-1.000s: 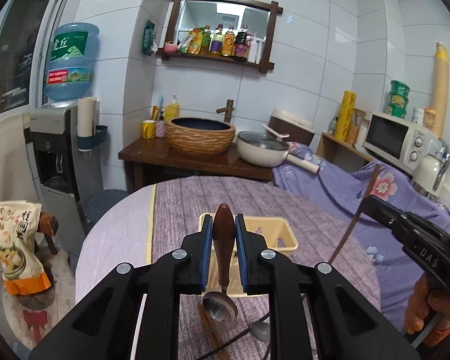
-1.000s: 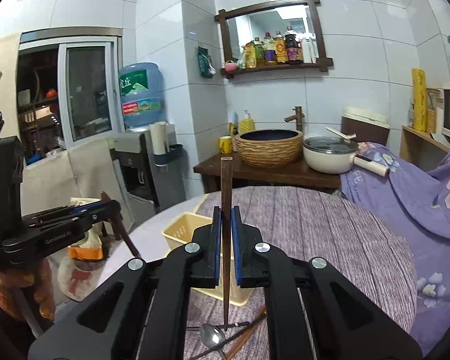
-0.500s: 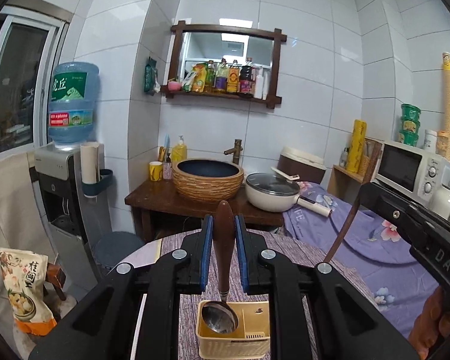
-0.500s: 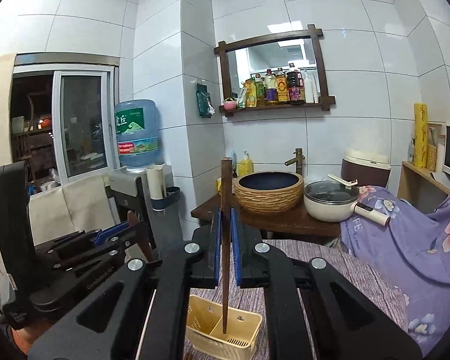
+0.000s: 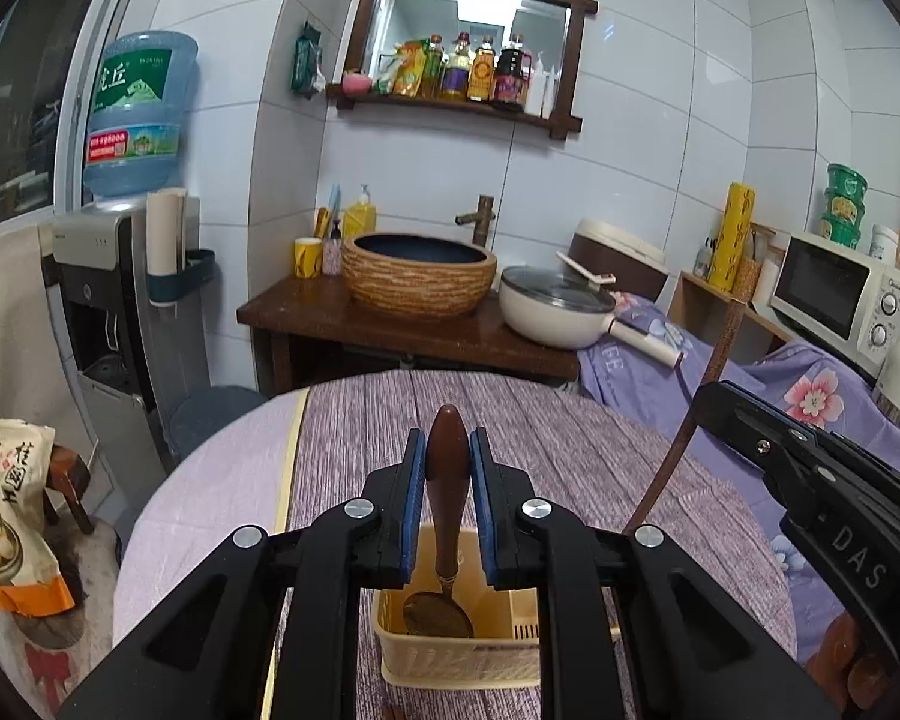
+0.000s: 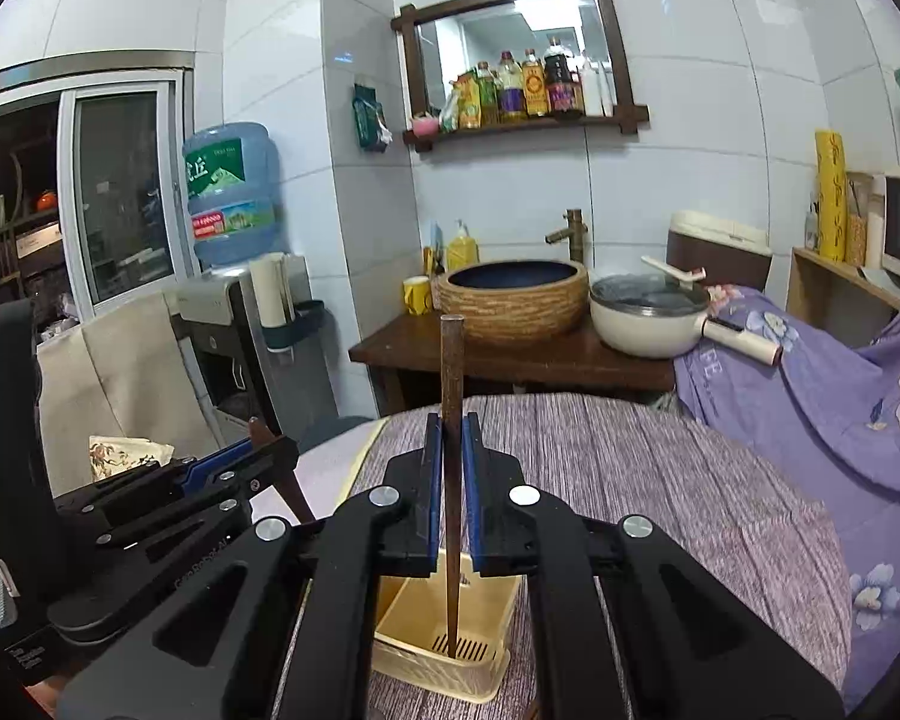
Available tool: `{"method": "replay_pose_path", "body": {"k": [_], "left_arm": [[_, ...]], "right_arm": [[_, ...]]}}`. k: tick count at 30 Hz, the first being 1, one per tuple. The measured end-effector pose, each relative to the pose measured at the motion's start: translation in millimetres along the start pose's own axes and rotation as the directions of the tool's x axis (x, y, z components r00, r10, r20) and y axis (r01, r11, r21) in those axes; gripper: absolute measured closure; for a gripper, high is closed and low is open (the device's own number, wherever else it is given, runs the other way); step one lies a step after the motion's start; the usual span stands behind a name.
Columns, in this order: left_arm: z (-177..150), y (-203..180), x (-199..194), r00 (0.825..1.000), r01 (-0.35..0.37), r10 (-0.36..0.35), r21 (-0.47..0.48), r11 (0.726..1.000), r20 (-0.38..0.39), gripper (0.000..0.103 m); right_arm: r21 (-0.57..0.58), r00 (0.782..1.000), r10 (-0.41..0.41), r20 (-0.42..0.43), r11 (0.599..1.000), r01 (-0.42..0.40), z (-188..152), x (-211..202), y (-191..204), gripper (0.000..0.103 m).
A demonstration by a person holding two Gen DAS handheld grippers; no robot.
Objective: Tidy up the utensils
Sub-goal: 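Lower the wooden spoon and chopstick into the holder and open both tools, then reach left tool toward a silver spoon while right tool grasps the black gold-tipped chopstick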
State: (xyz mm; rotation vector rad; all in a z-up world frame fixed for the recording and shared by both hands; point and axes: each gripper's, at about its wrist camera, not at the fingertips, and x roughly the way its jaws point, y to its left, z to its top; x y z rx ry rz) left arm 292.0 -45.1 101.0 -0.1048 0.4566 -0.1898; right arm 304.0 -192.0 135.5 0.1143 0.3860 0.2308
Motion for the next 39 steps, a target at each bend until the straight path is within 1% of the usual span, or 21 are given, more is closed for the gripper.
{"method": "replay_pose_path", "body": {"k": [6,14,18,20,22,23,24,25,26,27,29,30,31,33,34,36,39], "left_arm": [[-16,4,15,0.999,0.011,-0.011,0.000,1.000,-0.052,0.088],[-29,6,29,0.996,0.001,-0.001,0.007,1.000,-0.090,0.088],[-33,6,32,0.995,0.000,0.001,0.013,1.000,-0.101,0.088],[-33,6,28,0.997,0.008,-0.007,0.011,1.000,-0.081,0.086],[-32,5,23,0.998,0.012,-0.010,0.022,1.000,-0.058,0.078],[-31,4,19,0.999,0.011,-0.010,0.027,1.000,-0.047,0.069],[-30,4,14,1.000,0.014,-0.013,0.028,1.000,-0.027,0.063],[-30,5,8,1.000,0.019,-0.019,0.024,1.000,-0.008,0.052],[-30,6,2,1.000,0.026,-0.026,0.017,1.000,0.010,0.043],[-31,7,-5,0.999,0.032,-0.032,0.010,0.999,0.028,0.040],[-35,12,-19,0.998,0.035,-0.035,0.000,0.999,0.052,0.028],[-38,14,-24,0.998,0.036,-0.036,-0.003,0.999,0.059,0.025],[-41,16,-30,0.997,0.039,-0.039,-0.006,0.999,0.064,0.020],[-50,20,-39,0.997,0.047,-0.046,-0.006,0.999,0.058,0.014],[-55,22,-41,0.998,0.053,-0.052,-0.002,0.999,0.046,0.013],[-67,25,-45,0.998,0.068,-0.068,0.014,0.998,0.009,0.011],[-89,32,-46,0.998,0.055,-0.053,0.041,0.998,-0.035,0.010]], "right_arm": [[0.014,0.999,-0.001,-0.045,1.000,0.002,-18,14,-6,0.096],[0.018,0.999,-0.022,-0.046,1.000,0.023,-24,19,-12,0.096],[0.027,0.998,-0.044,-0.042,0.999,0.045,-26,22,-17,0.095],[0.030,0.998,-0.045,-0.040,0.998,0.046,-28,22,-19,0.095],[0.032,0.998,-0.052,-0.039,0.998,0.053,-30,20,-21,0.094],[0.033,0.998,-0.056,-0.036,0.998,0.058,-31,19,-22,0.092],[0.037,0.998,-0.059,-0.027,0.998,0.060,-31,16,-24,0.084],[0.043,0.998,-0.059,-0.017,0.997,0.060,-32,13,-25,0.068],[0.056,0.998,-0.063,0.002,0.996,0.063,-34,7,-28,0.060],[0.061,0.998,-0.068,0.015,0.996,0.067,-37,2,-30,0.052],[0.043,0.997,-0.075,0.019,0.996,0.074,-43,-7,-31,0.052],[0.032,0.997,-0.078,0.019,0.997,0.077,-46,-11,-31,0.052],[0.015,0.997,-0.079,0.017,0.997,0.078,-51,-15,-31,0.052],[-0.015,0.998,-0.065,0.001,0.998,0.065,-63,-21,-30,0.052],[-0.023,0.998,-0.056,-0.011,0.998,0.056,-68,-23,-30,0.052],[-0.035,0.998,-0.034,-0.060,0.999,0.032,-88,-25,-31,0.051],[-0.046,0.990,-0.027,-0.136,0.999,0.021,-113,-23,-33,0.050]]}}
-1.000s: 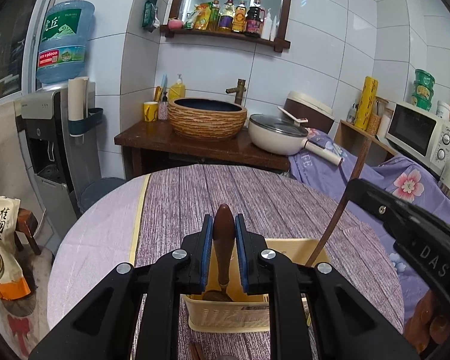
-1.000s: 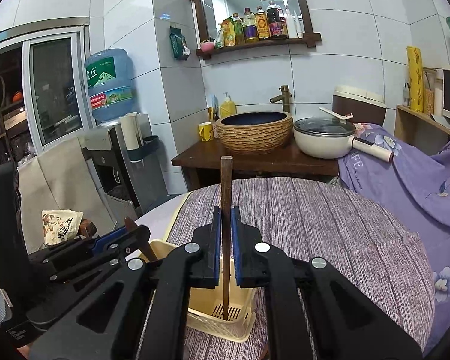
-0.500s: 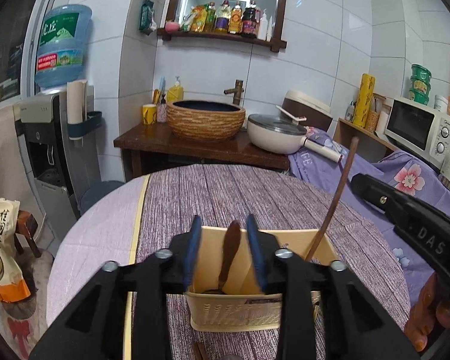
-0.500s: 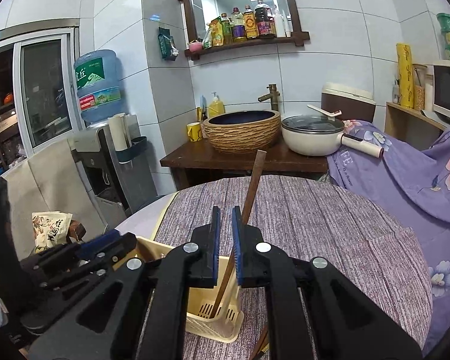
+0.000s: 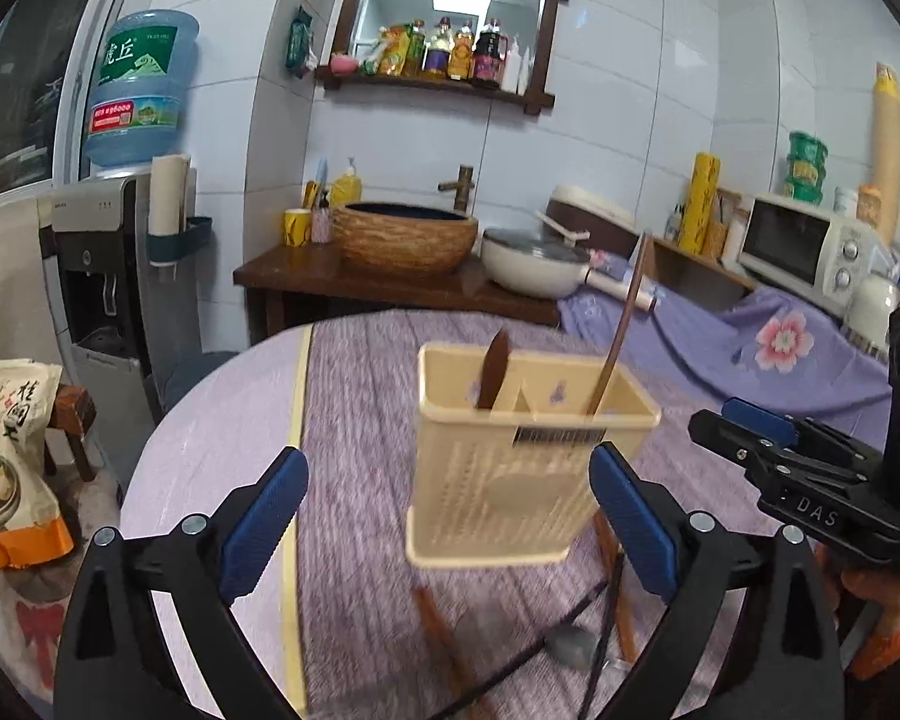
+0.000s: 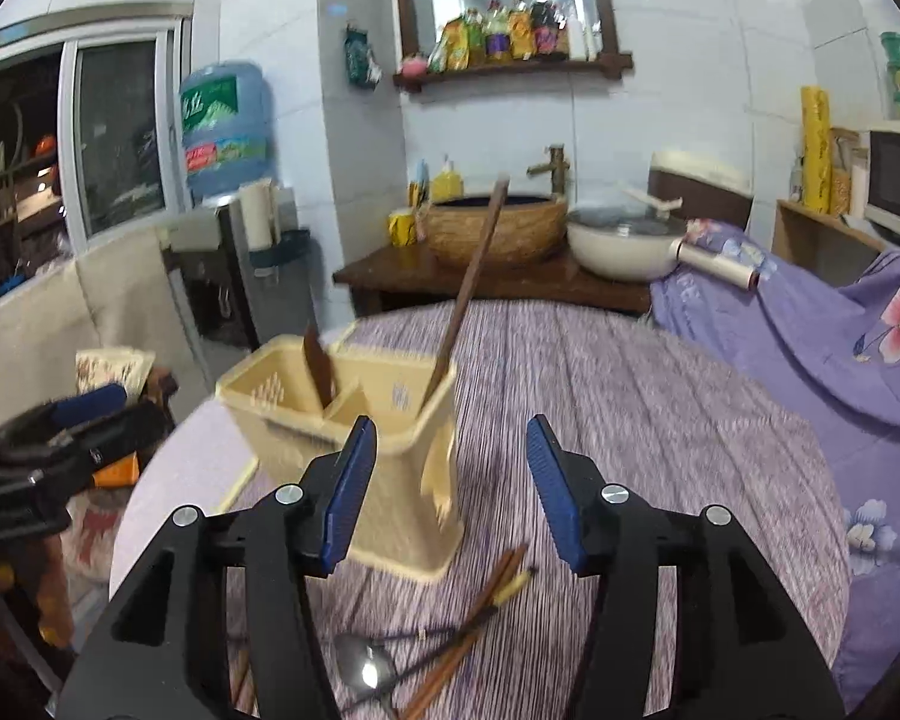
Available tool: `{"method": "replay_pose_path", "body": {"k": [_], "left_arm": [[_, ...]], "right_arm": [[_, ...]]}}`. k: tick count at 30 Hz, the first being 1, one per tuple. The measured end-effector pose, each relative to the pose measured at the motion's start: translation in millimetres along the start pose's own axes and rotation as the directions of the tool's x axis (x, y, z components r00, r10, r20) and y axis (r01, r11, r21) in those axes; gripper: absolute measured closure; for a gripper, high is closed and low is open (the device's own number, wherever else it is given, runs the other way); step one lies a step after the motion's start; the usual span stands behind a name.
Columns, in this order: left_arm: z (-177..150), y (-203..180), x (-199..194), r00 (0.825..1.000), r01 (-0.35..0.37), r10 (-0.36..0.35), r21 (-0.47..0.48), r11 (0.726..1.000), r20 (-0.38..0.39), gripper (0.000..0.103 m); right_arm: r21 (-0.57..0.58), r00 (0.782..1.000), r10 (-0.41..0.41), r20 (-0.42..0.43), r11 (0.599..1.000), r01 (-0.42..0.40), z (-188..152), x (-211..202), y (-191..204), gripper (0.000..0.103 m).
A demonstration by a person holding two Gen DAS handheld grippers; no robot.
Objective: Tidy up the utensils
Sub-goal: 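Reach left tool toward a silver spoon while right tool grasps the black gold-tipped chopstick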
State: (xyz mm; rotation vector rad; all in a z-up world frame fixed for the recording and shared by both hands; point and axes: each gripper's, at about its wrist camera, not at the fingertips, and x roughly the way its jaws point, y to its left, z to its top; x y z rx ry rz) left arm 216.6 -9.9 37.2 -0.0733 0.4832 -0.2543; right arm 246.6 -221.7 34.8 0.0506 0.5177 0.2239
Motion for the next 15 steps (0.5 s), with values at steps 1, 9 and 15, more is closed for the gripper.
{"method": "replay_pose_path", "body": {"k": [1,9,15], "left_arm": [[-8,2,1,1.000,-0.010,0.010,0.008,1.000,-0.019,0.010],[-53,22,20,0.986,-0.056,0.068,0.081,0.995,-0.154,0.014],[-67,19,28,0.979,0.003,0.023,0.129,0.992,-0.204,0.023]], "right_arm": [[-0.001,1.000,-0.005,-0.023,1.000,0.005,-8,2,-1,0.051],[0.134,0.979,-0.024,-0.203,0.990,0.052,-67,31,-26,0.051],[0.204,0.967,-0.064,-0.245,0.972,0.116,-82,39,-42,0.058]]}}
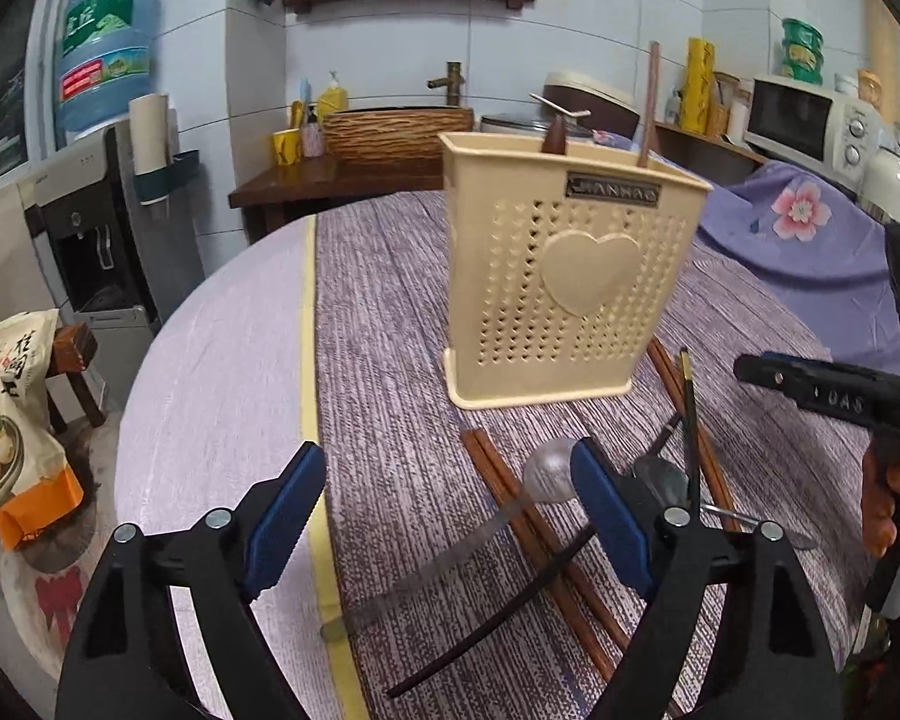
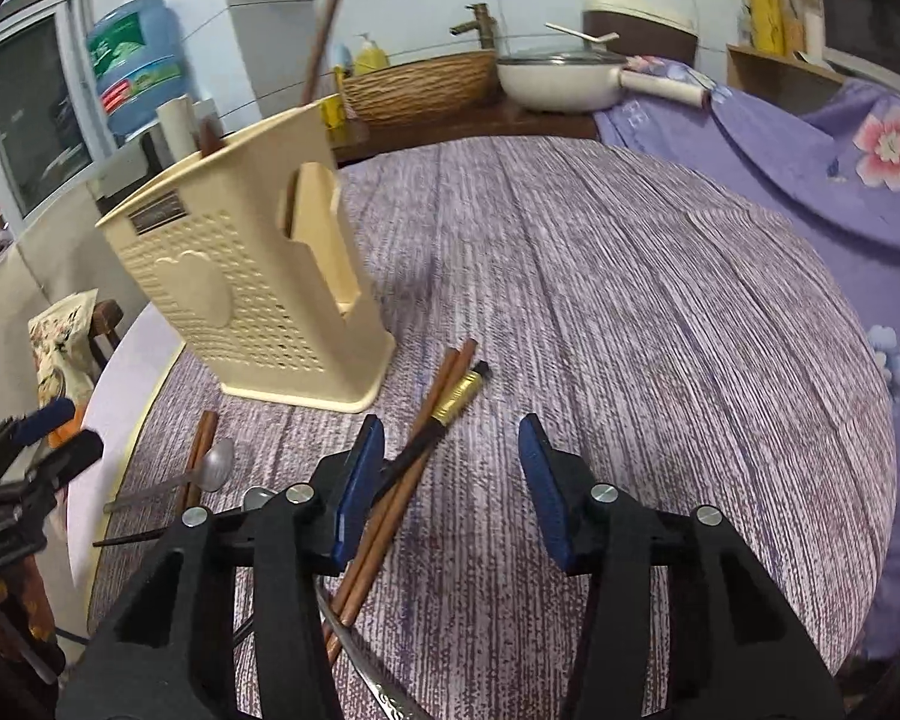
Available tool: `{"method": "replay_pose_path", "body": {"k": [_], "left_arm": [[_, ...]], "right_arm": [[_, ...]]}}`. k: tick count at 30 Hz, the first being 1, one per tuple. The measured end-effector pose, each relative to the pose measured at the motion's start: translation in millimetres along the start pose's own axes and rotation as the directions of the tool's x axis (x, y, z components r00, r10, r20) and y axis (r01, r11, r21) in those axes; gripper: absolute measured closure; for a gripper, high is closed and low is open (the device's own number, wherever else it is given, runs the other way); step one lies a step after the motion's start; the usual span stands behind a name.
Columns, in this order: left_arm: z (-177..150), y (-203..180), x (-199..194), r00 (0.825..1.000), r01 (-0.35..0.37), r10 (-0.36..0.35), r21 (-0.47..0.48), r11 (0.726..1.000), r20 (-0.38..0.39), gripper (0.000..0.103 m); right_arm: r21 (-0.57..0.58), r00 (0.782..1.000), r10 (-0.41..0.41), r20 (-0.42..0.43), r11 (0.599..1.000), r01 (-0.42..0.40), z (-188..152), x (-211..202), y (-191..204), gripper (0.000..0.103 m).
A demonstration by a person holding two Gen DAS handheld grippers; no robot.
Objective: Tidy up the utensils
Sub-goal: 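Reach left tool toward a silver spoon while right tool grasps the black gold-tipped chopstick, then grasp the silver spoon with left tool while right tool lifts the black chopstick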
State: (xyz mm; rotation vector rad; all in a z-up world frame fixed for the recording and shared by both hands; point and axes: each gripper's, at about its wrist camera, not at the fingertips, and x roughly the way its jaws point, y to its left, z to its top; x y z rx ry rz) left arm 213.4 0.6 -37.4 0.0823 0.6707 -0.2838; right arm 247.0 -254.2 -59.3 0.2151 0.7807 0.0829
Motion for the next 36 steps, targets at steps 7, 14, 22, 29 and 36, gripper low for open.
{"method": "replay_pose_path", "body": {"k": [7,14,22,29,36], "left_arm": [[1,-15,17,0.996,0.077,-0.072,0.090,0.993,-0.060,0.033],[9,-17,32,0.984,0.161,-0.146,0.161,0.974,-0.097,0.033],[13,-31,40,0.974,0.216,-0.193,0.235,0.948,-0.115,0.033],[11,-45,51,0.967,0.245,-0.208,0.310,0.919,-0.148,0.042],[8,-49,66,0.961,0.256,-0.200,0.347,0.902,-0.190,0.052]], "right_arm": [[0.101,0.995,0.038,-0.090,0.994,-0.029,9,21,-9,0.072],[0.185,0.988,0.062,-0.142,0.982,-0.035,25,40,-7,0.076],[0.173,0.986,-0.013,-0.164,0.984,0.041,31,56,7,0.079],[0.173,0.983,-0.031,-0.180,0.983,0.062,31,63,11,0.080],[0.171,0.980,-0.043,-0.192,0.982,0.077,29,68,11,0.086]]}}
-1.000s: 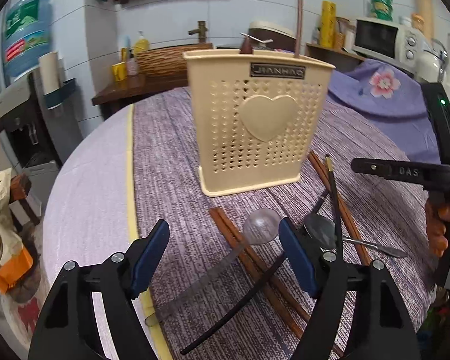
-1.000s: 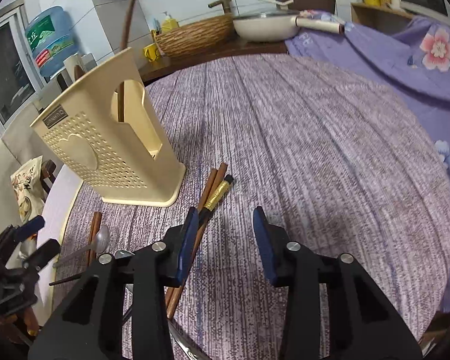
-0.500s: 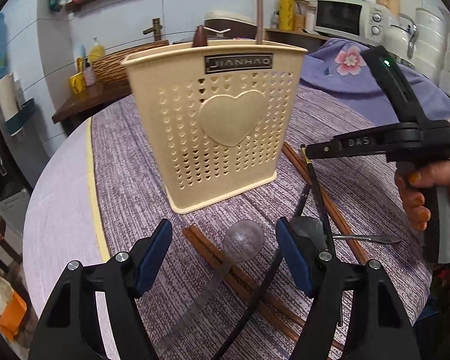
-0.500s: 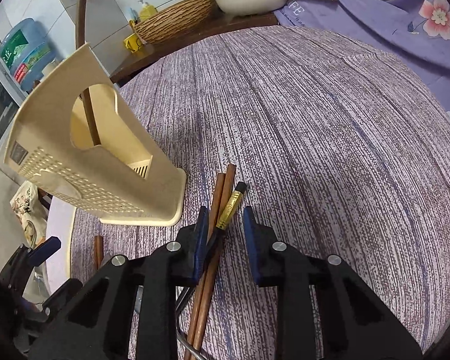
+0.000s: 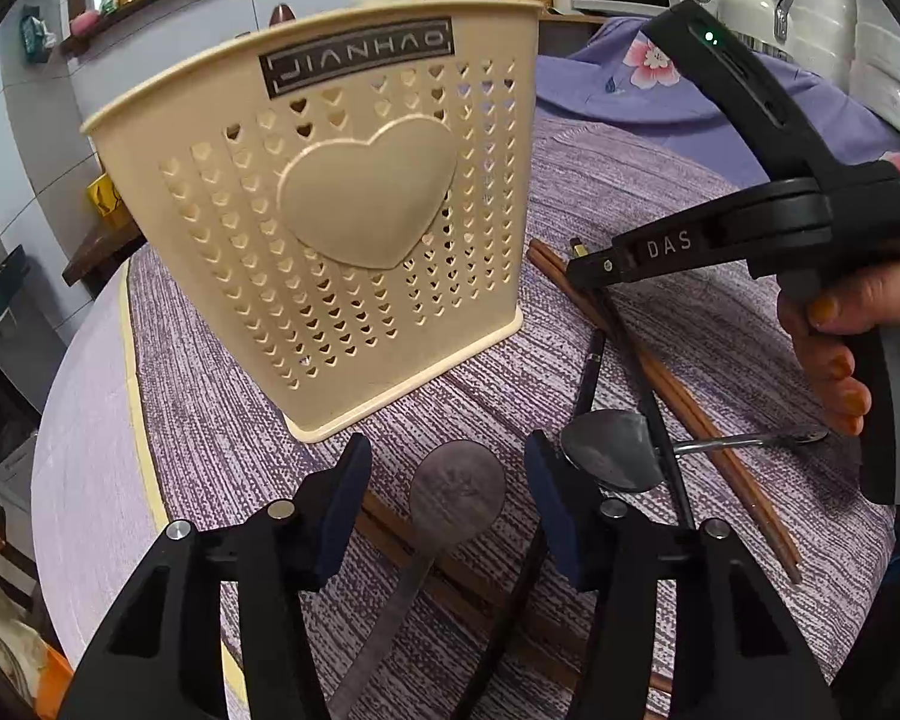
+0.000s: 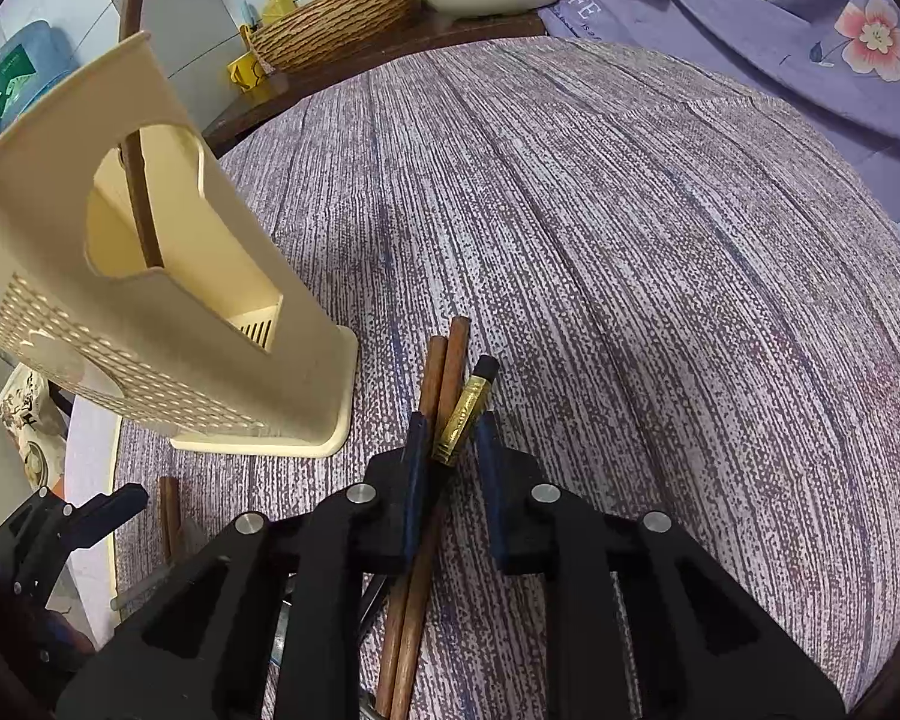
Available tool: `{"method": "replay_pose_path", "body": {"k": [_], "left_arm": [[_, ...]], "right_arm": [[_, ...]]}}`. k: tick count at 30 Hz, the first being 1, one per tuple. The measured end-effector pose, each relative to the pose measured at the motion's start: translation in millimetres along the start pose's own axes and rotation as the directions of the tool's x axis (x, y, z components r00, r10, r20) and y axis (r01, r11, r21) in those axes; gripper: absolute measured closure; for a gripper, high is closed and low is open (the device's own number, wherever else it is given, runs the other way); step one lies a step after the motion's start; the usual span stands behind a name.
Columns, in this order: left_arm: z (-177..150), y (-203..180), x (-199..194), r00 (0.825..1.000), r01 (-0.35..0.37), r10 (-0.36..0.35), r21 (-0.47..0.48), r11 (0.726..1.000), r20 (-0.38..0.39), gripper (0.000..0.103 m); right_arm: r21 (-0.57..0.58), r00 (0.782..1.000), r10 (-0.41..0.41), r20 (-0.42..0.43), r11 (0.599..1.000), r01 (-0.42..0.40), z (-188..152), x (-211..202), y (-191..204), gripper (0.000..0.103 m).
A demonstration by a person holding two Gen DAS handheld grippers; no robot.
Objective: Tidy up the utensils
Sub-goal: 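Grasp the silver spoon with left tool while right tool lifts the black chopstick, then carry the silver spoon and black chopstick into the beige holder with both tools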
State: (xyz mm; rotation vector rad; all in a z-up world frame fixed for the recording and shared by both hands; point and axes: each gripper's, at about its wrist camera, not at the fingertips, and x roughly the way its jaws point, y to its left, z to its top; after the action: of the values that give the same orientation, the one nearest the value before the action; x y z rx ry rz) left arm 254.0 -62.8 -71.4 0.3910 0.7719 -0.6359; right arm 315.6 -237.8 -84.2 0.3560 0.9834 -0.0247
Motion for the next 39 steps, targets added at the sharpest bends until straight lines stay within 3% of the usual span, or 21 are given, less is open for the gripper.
{"method": "replay_pose_path", "body": {"k": [6,10,21,32,39], "left_arm": [[-3,1,4,1.000,0.003,-0.004,-0.015,1.000,-0.014,0.058],[-4,-4,11,0.999,0.000,0.000,-0.009,1.000,-0.041,0.068],[-3,-12,13,0.999,-0.015,0.014,-0.023,1.000,-0.039,0.069],[10,-9,-18,0.996,-0.027,0.035,-0.103,0.994,0.078,0.069],[19,-8,-55,0.980,-0.030,0.062,-0.166,0.986,0.187,0.069]], "right_arm": [[0.002,1.000,0.003,0.002,1.000,-0.003,2,1,2,0.087],[-0.003,1.000,0.009,-0.004,1.000,-0.009,2,2,5,0.088],[-0.004,0.999,0.032,0.004,0.999,-0.032,4,1,3,0.088],[-0.049,0.987,0.117,0.114,0.992,-0.112,4,-34,8,0.090],[-0.148,0.951,0.178,0.254,0.979,-0.143,3,-86,21,0.092]]}}
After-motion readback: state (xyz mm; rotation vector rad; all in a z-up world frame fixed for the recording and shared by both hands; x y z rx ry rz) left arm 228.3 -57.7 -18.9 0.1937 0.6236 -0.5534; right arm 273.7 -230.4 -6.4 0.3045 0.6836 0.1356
